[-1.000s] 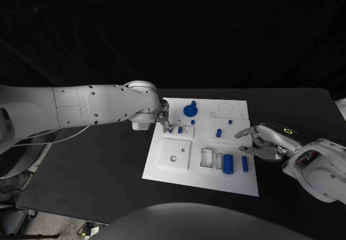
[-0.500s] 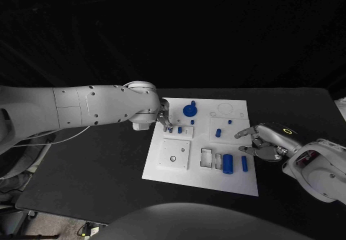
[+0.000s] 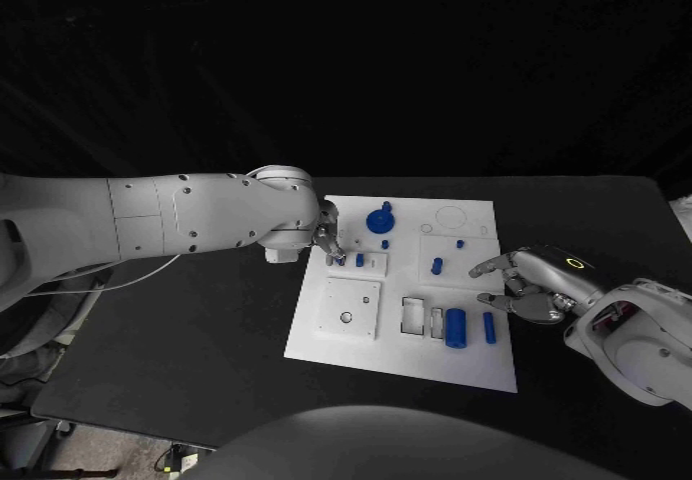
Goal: Assemble the parts on the task board
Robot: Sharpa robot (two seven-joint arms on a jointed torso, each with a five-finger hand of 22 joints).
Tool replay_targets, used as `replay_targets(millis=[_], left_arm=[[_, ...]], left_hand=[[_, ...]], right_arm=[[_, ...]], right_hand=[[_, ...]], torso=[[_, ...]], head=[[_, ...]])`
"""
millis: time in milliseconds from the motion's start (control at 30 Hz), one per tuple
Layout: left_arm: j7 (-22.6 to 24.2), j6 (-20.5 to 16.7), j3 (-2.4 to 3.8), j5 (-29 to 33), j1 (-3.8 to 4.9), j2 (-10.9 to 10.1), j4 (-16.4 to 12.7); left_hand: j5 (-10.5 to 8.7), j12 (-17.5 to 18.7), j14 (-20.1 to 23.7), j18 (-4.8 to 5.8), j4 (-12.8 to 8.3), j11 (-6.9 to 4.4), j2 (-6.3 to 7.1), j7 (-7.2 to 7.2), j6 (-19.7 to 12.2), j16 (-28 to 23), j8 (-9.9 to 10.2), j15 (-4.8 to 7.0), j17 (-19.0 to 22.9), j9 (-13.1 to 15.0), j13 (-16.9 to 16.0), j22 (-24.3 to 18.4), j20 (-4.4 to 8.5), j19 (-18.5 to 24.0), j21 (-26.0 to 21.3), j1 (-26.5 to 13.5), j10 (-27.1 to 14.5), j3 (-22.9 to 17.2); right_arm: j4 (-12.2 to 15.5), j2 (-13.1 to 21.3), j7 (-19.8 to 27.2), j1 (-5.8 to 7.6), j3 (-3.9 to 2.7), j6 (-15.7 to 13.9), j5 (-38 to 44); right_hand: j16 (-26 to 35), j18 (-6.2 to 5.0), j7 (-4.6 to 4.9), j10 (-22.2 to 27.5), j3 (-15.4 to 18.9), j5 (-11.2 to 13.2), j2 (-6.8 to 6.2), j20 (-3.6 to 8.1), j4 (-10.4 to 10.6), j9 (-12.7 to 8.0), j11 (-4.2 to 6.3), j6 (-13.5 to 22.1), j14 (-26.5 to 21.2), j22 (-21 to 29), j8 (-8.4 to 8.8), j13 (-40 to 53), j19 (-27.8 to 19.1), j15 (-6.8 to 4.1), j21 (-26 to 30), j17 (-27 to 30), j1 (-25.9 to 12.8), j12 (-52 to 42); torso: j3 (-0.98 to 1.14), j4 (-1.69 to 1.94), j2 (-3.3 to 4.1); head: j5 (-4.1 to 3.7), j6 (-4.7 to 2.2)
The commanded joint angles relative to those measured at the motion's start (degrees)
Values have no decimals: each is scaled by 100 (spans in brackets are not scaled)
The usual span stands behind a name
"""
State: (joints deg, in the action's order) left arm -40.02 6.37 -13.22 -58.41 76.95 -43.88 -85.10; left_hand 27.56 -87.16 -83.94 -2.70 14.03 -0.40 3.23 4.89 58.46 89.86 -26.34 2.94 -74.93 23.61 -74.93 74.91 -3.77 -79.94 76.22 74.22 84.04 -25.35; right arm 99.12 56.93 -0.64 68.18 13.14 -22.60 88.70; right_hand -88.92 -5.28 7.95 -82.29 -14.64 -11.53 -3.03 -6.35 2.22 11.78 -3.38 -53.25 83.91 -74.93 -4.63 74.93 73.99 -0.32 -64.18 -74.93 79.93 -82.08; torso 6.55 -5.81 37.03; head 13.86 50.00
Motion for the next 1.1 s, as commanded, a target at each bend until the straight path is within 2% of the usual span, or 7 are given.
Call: replay_targets(millis=[33,1100], left_arm=[[-424,-21,0,-24,-7,5,-18],[-351,-34,0,-104,-51,22,-24]], left_hand=[[-21,30,-606,-82,-435,-15,-19,-203,177,14,-15,-9,-1507,9,-1223,1036,6,47,-20,-22,294,-467],[-85,61,-606,-90,-425,-12,-17,-200,176,14,9,-13,-1507,19,-1195,1025,-2,75,-57,-38,263,-498]], right_arm=[[2,-3,13,-8,1,12,56],[-8,-10,5,-20,1,-2,56]], right_hand=[[34,-36,13,33,-34,-40,-19,0,1,7,0,-37,487,-755,1,437,-51,41,20,-1364,57,23],[40,-37,14,38,-35,-40,-21,-1,1,8,-2,-38,482,-753,2,431,-56,42,28,-1358,58,30]], torso=[[0,-2,1],[-1,-5,-1]], head=[[4,0],[4,0]])
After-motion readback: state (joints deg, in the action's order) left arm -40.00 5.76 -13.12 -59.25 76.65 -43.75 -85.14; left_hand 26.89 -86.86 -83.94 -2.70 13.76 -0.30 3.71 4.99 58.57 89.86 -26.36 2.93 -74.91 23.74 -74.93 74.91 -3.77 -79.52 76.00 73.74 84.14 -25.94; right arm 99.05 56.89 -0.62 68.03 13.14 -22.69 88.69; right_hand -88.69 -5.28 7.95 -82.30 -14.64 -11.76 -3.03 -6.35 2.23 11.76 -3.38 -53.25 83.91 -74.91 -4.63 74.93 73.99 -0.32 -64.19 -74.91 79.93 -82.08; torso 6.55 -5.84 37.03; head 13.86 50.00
